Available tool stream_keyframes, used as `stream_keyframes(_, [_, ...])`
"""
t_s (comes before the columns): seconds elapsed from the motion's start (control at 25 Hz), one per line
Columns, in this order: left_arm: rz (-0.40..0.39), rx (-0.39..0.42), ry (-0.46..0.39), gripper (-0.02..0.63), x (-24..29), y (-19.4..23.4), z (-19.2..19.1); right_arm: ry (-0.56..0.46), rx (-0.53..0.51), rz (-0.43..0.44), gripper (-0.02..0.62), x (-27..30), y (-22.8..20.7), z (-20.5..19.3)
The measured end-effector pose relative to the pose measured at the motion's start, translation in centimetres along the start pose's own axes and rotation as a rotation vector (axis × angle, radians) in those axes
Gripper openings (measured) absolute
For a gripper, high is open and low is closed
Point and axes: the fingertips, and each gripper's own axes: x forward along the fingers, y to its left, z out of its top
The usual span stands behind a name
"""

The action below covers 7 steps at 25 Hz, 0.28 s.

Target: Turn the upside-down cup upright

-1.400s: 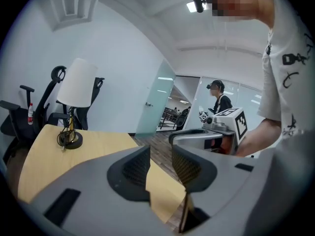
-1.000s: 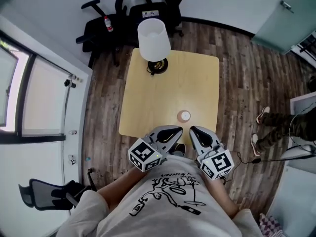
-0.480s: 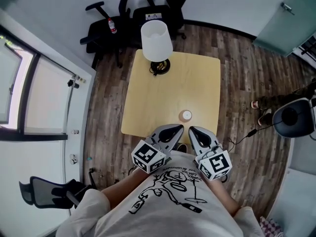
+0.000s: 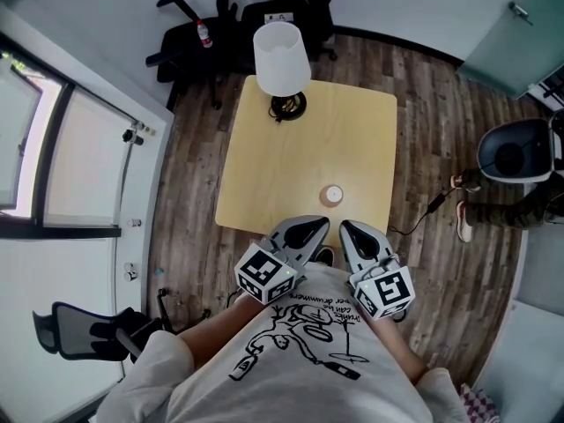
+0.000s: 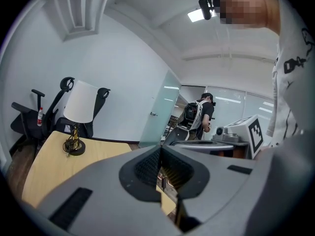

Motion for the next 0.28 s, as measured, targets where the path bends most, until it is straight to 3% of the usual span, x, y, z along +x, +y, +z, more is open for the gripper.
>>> stream_keyframes(0.28, [0.005,0.012,-0.004,0.009,0.5,-1.5,-0.5,0.002,-0.004,0.003,0.023,-1.4,-0.3,-0.8])
